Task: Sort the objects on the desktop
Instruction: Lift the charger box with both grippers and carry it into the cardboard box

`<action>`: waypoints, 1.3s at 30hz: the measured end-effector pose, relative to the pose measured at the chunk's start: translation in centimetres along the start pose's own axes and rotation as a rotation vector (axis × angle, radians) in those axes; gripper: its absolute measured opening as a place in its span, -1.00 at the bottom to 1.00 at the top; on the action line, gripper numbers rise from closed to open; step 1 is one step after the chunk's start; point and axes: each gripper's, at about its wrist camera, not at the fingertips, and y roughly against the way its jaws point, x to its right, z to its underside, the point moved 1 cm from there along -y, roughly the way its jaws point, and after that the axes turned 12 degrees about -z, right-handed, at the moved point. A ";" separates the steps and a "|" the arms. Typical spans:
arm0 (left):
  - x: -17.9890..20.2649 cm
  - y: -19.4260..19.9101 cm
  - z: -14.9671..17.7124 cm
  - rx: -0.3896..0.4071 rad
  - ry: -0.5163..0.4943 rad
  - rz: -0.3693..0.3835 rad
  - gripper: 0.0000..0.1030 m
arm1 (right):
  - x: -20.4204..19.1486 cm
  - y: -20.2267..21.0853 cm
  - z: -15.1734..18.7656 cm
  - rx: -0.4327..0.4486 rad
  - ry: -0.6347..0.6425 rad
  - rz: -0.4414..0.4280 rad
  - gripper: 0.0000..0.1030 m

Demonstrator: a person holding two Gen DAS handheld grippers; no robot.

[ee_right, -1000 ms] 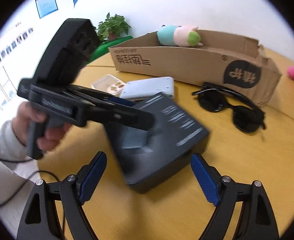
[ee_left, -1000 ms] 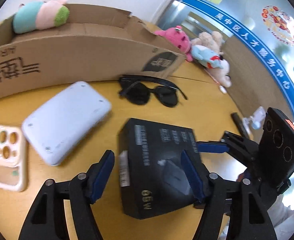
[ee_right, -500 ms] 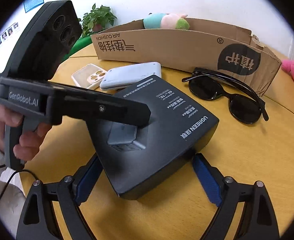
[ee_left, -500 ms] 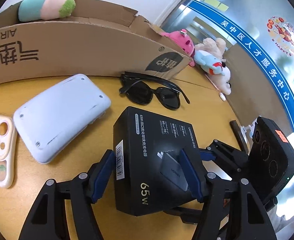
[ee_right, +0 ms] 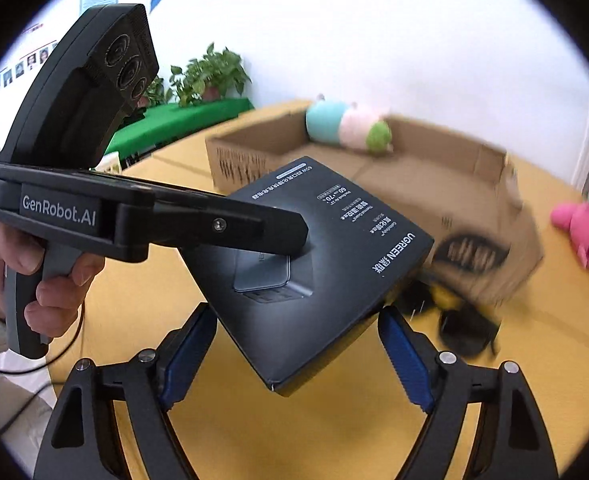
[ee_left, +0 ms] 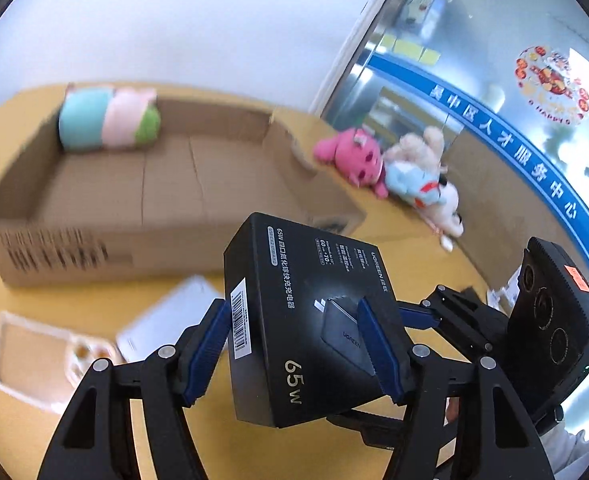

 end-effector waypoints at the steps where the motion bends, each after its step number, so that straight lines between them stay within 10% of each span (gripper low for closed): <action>1: 0.0 0.6 -1.1 0.021 -0.003 -0.001 0.22 | 0.1 0.3 -1.0 0.010 0.016 0.006 0.62; 17: 2.4 10.6 -22.4 0.399 -0.138 -0.098 0.23 | 3.8 7.0 -23.8 0.201 0.314 0.103 0.62; 27: -0.7 3.8 -27.8 0.310 -0.096 -0.150 0.22 | 10.1 0.4 -28.3 0.092 0.294 0.020 0.62; 39: -8.9 -15.0 -28.4 0.020 0.039 -0.153 0.22 | 20.1 -13.7 -25.4 -0.143 0.175 -0.106 0.62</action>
